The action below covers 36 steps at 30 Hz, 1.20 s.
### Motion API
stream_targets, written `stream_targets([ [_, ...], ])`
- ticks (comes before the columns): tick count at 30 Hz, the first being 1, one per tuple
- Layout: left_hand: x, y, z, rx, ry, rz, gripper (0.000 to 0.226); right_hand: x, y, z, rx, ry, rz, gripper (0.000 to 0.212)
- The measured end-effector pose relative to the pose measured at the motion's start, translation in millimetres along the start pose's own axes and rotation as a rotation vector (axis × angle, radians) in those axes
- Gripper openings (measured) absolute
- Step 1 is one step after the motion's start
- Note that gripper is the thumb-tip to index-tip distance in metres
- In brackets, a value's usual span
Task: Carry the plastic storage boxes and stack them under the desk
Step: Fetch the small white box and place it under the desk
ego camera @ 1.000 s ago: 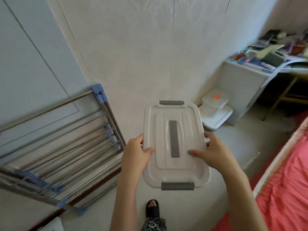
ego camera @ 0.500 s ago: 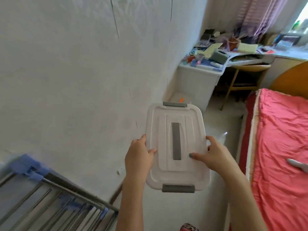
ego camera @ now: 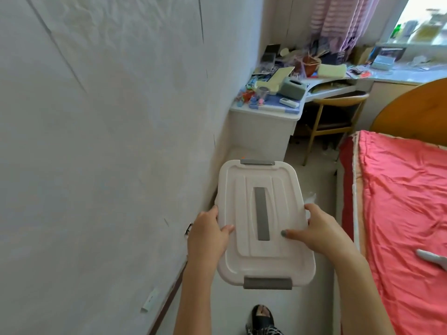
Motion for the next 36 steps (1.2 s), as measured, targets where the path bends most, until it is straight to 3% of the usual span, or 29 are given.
stream_targets([
  [11,132.8,45.7,-74.6,-0.068,0.008,0.039,0.031,140.6,-74.7,5.6,-0.055,0.020,0.002,0.083],
  [22,259.4,70.2,-89.3,-0.017,0.009,0.120,0.033,253.6,-75.4,26.1,-0.051,0.122,0.045,0.084],
  [36,482.8,69.1,-80.7,0.000,-0.001,0.252,0.038,441.5,-60.9,112.1,-0.027,0.277,0.058,0.090],
])
Point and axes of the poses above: each hand's wrist, its own x-axis towards the middle knuckle, its own y-axis out of the palm, z = x × y, the point moved 1 cm from there along x, towards the middle knuckle, and after that the axes turned 1 degree about -z, right-handed, at the moved point
